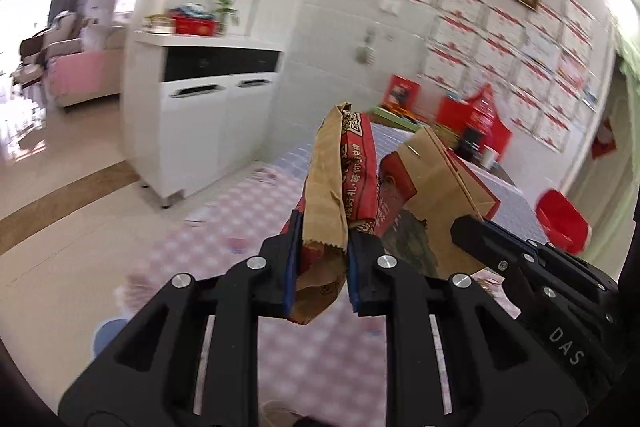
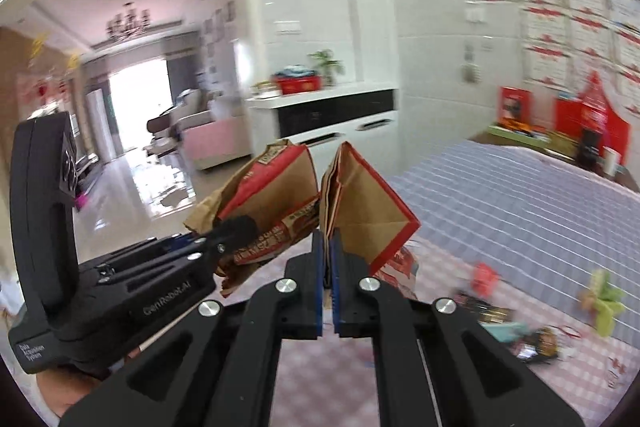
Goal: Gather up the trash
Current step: 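Carry both bags over the wastebasket and open the right gripper to drop its box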
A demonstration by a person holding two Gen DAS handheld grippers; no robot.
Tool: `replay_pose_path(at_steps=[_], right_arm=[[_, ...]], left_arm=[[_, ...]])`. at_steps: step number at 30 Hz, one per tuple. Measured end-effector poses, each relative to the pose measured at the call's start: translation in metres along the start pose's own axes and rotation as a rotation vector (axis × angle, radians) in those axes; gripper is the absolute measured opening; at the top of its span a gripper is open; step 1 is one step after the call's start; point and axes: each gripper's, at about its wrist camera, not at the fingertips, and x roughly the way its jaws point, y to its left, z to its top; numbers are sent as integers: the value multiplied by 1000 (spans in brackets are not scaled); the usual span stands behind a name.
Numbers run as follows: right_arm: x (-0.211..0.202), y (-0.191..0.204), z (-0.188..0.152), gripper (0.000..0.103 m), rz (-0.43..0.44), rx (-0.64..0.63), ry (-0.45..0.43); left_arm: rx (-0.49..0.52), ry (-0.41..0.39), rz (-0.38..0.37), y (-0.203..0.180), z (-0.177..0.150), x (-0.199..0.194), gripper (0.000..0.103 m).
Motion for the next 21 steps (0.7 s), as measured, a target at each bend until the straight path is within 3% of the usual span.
replay_pose_path(at_steps=[12,21], right_arm=[[91,170,3,4,295,-123,110],[153,253,-17,4,437,-143,237]], left_arm=[[-185,-33,315,179,-1,-71,20],[-283,14,456,269,-22,-83,20]])
